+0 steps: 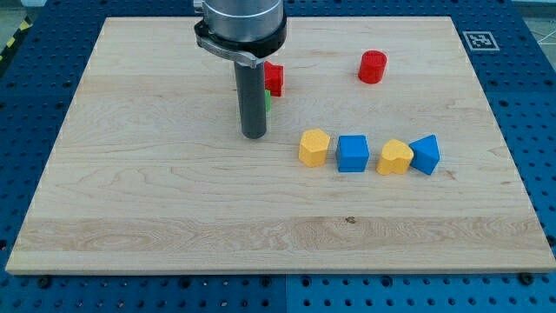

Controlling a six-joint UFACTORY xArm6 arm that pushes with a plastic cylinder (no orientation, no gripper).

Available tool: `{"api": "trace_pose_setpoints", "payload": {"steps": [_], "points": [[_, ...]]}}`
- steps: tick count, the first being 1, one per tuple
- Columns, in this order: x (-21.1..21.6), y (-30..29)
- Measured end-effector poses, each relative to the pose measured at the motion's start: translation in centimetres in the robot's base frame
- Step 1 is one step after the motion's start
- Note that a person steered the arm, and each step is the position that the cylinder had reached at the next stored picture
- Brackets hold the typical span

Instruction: Nudge the red star to the left a bit

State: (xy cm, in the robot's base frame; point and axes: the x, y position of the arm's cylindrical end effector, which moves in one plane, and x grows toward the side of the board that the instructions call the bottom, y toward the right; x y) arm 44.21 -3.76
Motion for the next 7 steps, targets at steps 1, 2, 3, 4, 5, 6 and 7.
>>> {"api": "trace_pose_setpoints", "payload": {"steps": [1, 2, 3, 4, 5, 6, 7], "points": [[0.0, 1.6], [-0.1, 4.5], [-0.8, 6.5], [-2.4, 6.9], [-3.8, 6.4], [-4.3, 8.3], [-6.4, 8.8]]}}
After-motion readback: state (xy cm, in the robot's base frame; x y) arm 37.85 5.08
